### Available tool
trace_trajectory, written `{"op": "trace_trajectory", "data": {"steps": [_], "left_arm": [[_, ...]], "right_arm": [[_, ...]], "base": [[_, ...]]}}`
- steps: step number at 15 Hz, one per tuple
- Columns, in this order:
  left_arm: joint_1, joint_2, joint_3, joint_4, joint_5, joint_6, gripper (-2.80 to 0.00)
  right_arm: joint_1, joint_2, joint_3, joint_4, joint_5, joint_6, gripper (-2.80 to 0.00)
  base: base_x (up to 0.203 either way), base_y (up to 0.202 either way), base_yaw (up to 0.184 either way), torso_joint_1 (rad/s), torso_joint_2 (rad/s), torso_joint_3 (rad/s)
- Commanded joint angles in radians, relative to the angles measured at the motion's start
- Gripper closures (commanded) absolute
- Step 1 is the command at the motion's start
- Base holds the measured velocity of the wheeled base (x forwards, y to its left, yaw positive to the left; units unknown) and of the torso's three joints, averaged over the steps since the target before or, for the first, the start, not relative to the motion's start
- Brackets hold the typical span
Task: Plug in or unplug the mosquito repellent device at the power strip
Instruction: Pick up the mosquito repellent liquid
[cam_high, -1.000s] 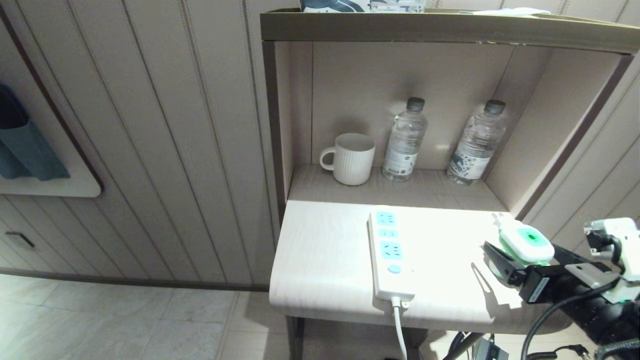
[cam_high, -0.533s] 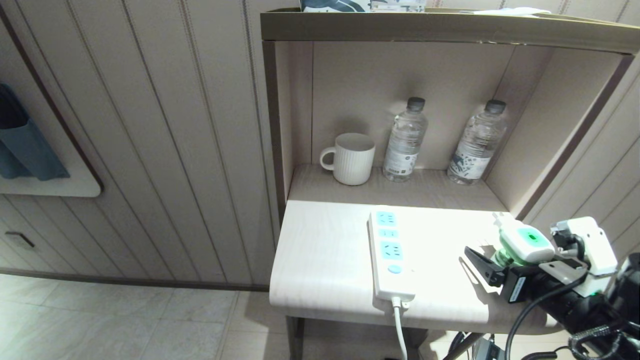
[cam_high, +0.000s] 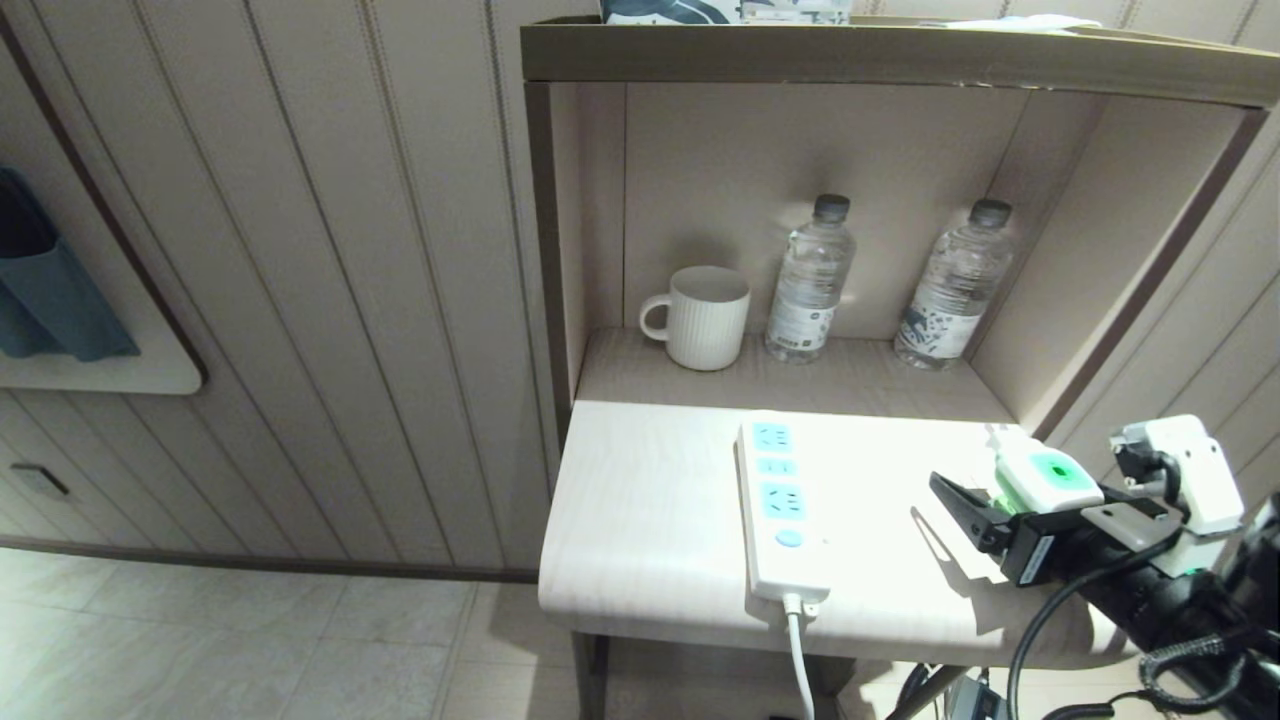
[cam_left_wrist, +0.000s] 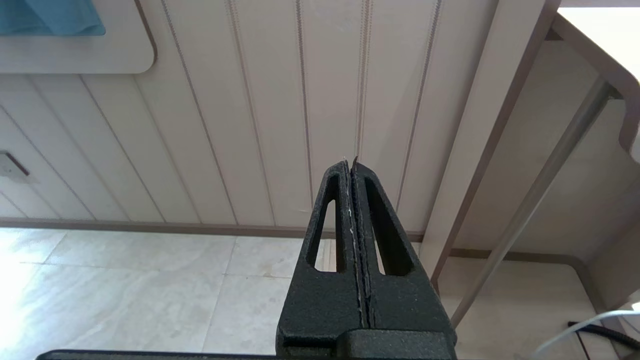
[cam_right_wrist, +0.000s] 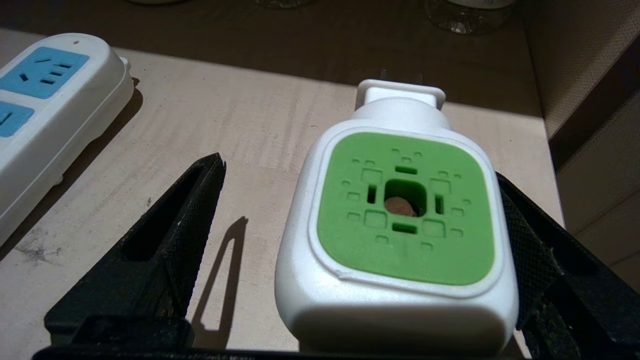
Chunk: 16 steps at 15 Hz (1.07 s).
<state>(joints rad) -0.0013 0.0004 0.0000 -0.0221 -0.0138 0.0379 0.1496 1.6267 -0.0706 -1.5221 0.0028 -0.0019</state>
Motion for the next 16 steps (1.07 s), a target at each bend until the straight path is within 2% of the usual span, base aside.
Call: {"op": "trace_trajectory", "data": {"steps": [1, 9, 16], "left_arm": [[0.0, 0.0, 0.0, -0.001, 0.0, 0.0, 0.0], [0.0, 0.0, 0.0, -0.001, 0.0, 0.0, 0.0], [0.0, 0.0, 0.0, -0.001, 0.0, 0.0, 0.0]], "right_arm": [[0.002, -0.016, -0.018, -0.048, 0.0, -0.001, -2.8], [-0.002, -0.004, -0.035, -0.048, 0.049, 0.005, -2.8], [-0.013, 0.004, -0.049, -0.048, 0.054, 0.011, -2.8]], "base": [[0.0, 0.0, 0.0, 0.0, 0.0, 0.0], [0.0, 0.0, 0.0, 0.0, 0.0, 0.0], [0.0, 0.0, 0.0, 0.0, 0.0, 0.0]]}}
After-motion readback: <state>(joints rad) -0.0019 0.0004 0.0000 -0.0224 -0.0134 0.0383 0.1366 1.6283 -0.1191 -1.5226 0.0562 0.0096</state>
